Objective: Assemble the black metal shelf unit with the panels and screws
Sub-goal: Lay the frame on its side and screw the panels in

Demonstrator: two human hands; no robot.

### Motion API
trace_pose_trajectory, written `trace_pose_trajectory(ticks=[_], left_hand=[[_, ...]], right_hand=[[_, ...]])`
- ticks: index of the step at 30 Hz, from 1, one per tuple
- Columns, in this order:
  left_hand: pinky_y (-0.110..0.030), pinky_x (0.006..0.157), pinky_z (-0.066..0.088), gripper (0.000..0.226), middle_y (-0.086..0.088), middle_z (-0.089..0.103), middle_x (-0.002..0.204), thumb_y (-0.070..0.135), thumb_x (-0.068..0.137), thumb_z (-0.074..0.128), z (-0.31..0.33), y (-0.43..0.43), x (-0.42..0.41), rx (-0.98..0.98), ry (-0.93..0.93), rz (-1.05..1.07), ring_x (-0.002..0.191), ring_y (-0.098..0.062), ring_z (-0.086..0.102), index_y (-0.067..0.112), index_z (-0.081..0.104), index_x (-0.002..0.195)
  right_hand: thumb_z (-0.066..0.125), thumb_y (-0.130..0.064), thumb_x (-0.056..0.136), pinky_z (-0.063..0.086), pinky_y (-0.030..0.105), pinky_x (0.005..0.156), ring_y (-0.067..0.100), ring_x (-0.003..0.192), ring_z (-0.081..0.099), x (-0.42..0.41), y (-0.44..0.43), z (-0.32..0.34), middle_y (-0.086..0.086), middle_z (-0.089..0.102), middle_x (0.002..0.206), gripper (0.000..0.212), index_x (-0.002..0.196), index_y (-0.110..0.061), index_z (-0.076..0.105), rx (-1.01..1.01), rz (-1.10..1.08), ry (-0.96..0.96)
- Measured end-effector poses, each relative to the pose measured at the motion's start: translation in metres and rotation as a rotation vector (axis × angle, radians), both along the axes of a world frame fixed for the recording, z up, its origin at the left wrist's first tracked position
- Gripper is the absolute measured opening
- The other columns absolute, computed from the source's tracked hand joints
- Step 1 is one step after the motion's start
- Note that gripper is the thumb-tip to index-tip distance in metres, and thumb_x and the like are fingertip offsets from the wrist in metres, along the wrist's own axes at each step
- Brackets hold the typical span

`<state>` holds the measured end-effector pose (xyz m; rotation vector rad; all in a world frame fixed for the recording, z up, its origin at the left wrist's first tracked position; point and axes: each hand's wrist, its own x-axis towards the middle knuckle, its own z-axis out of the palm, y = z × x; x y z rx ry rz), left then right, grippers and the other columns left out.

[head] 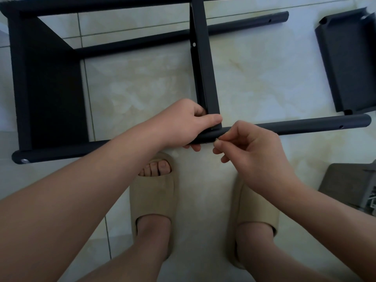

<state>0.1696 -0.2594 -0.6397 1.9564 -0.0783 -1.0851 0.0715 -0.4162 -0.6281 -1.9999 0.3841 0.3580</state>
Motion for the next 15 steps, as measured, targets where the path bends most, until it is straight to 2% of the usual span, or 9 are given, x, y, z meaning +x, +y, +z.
trace_pose_trajectory(ticks=[2,5,9,15], left_hand=[[-0.024,0.046,0.046,0.034,0.001,0.068,0.057,0.044,0.096,0.062,0.0,0.0,0.0,-0.006,0.001,0.011,0.053,-0.017,0.069,0.016,0.065,0.077],[-0.032,0.053,0.05,0.036,-0.006,0.07,0.066,0.044,0.095,0.063,0.001,0.0,0.0,-0.008,-0.009,0.018,0.058,-0.023,0.072,0.01,0.061,0.084],[-0.036,0.057,0.054,0.035,-0.008,0.071,0.067,0.043,0.095,0.063,0.002,0.0,0.002,-0.001,-0.039,0.02,0.058,-0.024,0.072,0.01,0.058,0.083],[-0.032,0.055,0.054,0.037,-0.004,0.07,0.06,0.044,0.093,0.066,0.004,0.004,0.019,0.033,-0.08,0.072,0.057,-0.022,0.072,0.012,0.058,0.074]], right_hand=[[0.074,-0.027,0.089,0.056,0.042,0.065,0.012,0.062,0.065,0.005,-0.001,0.004,-0.013,0.071,0.068,0.022,0.074,-0.025,0.058,-0.211,0.108,-0.034],[0.074,-0.044,0.086,0.048,0.035,0.057,0.016,0.062,0.058,0.014,-0.004,0.01,-0.013,0.064,0.064,0.032,0.075,-0.026,0.05,-0.521,0.23,-0.104],[0.071,-0.057,0.081,0.045,0.033,0.055,0.022,0.062,0.058,0.021,-0.009,0.011,-0.009,0.06,0.062,0.041,0.076,-0.024,0.048,-0.628,0.262,-0.122],[0.069,-0.054,0.083,0.026,0.029,0.05,0.025,0.058,0.05,0.039,-0.005,0.003,-0.006,0.058,0.061,0.042,0.073,-0.022,0.044,-0.677,0.348,-0.27]])
